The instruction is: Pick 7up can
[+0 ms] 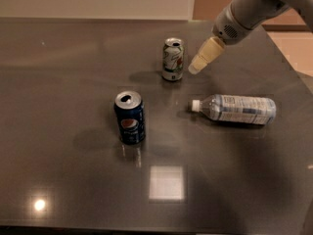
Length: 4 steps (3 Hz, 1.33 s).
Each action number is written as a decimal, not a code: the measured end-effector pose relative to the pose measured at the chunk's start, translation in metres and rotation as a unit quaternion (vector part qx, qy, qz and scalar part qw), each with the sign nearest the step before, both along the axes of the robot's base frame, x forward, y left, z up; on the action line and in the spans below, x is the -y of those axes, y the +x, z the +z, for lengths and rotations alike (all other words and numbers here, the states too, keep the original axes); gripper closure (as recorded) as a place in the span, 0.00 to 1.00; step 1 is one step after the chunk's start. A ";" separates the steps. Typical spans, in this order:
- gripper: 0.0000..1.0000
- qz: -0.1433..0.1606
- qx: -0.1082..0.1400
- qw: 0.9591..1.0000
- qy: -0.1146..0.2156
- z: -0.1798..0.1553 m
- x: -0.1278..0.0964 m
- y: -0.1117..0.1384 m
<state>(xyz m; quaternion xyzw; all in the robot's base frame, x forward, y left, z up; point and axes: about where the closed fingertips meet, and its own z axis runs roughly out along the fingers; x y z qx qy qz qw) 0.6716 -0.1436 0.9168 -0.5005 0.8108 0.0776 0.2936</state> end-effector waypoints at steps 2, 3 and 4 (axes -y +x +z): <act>0.00 0.003 0.007 0.999 0.038 -0.011 -0.029 0.031; 0.00 0.009 0.009 0.998 0.054 -0.012 -0.045 0.036; 0.00 0.018 0.007 0.998 0.064 -0.016 -0.061 0.039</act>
Offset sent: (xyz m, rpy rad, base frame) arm 0.0422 0.0453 -0.0096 0.1252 -0.0272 0.0073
